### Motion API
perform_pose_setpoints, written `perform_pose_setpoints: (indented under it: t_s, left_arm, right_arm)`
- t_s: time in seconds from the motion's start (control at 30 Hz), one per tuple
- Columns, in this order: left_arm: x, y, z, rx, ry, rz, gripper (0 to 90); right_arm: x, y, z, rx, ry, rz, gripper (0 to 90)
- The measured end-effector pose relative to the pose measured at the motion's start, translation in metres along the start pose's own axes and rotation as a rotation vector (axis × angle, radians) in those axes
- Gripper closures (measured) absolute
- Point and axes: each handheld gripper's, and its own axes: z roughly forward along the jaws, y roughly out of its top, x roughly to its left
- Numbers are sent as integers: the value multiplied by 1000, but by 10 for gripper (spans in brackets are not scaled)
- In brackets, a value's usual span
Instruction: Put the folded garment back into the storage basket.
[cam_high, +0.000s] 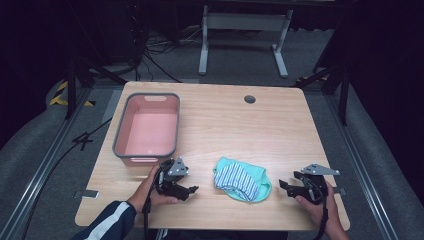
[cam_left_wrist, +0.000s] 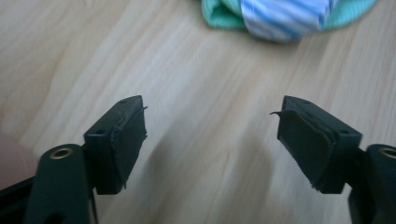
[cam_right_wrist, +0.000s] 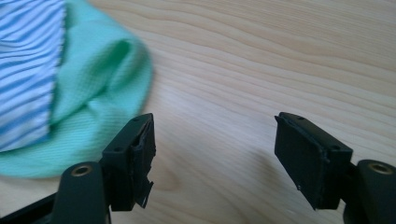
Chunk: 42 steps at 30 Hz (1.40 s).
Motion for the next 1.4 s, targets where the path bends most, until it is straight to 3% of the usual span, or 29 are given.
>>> perform_pose_setpoints:
  t_s: [0.1,0.27,0.37,0.5,0.8,0.87,0.97,1.13,1.27,1.4]
  left_arm:
    - [2,9,10,-2,-1,9,261]
    - [5,21,26,2,6,11,270]
    - [6,29,33,-9,32,27,284]
    - [9,43,34,-40,19,22,297]
    - [8,53,53,-16,9,33,300]
    - [6,54,58,-7,1,32,297]
    - [5,53,63,12,-1,38,281]
    - [8,48,65,-7,-39,-15,270]
    - [2,48,64,7,-69,21,265]
    - [-1,48,64,6,-75,23,264]
  right_arm:
    - [18,5,1,10,-6,-55,298]
    - [35,11,8,25,1,-73,315]
    - [41,18,14,27,8,-59,363]
    - [48,29,15,-1,1,-71,408]
    - [62,30,31,49,6,-68,393]
    - [64,30,34,56,-14,-69,379]
    - [65,27,39,71,-6,-68,360]
    - [64,27,39,75,-7,-58,337]
    - [62,27,39,85,9,-79,339]
    - [60,28,37,94,15,-86,341]
